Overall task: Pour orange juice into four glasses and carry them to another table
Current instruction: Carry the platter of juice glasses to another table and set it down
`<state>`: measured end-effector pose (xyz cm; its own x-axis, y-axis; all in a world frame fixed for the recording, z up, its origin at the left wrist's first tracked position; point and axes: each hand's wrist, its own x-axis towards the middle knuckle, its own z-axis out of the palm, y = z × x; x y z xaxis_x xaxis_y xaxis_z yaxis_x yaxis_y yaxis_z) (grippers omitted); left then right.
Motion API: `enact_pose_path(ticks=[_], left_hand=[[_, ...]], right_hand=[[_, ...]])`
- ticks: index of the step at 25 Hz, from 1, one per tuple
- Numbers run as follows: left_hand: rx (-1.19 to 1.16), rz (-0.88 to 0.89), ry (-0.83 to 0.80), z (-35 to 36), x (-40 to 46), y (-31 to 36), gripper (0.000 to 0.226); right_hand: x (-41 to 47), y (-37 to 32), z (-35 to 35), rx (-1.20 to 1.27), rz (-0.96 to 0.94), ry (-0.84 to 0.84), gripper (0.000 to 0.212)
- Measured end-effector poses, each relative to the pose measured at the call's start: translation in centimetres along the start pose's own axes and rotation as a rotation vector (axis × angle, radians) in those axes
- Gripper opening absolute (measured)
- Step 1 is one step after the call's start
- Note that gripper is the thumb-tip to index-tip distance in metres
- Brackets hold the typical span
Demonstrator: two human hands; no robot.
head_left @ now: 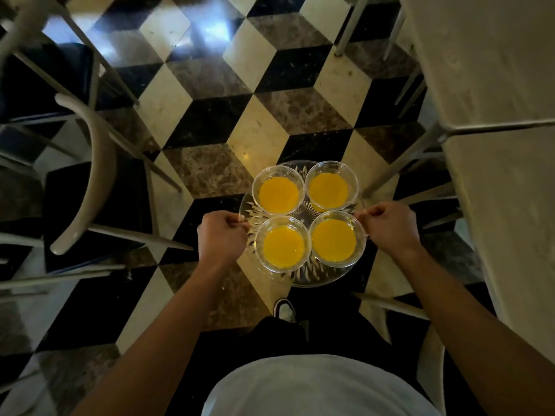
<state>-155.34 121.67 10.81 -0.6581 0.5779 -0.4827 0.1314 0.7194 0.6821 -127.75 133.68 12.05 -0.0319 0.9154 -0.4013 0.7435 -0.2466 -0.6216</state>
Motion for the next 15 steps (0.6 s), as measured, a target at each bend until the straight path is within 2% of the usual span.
enact_pose_path(ticks=[3,9,13,15], left_hand=[[0.006,-0.001,0.010,0.8,3.3,2.8,0.019],[0.016,0.001,0.026,2.8,9.2,9.6,0.013],[0.015,0.000,0.006,4.4,12.8,14.6,0.013],[0.002,-0.003,-0.013,5.0,14.6,16.6,0.016]], right_hand=[[4.1,-1.6,-0.1,0.060,0.005,-0.014,0.016],[12.6,-5.6,-2.3,0.016,-0.019,-0.017,0.015],[18.2,-8.1,-4.2,-0.008,-0.051,-0.028,0.027],[20.6,-9.0,-4.9,-0.022,-0.051,-0.022,0.025]])
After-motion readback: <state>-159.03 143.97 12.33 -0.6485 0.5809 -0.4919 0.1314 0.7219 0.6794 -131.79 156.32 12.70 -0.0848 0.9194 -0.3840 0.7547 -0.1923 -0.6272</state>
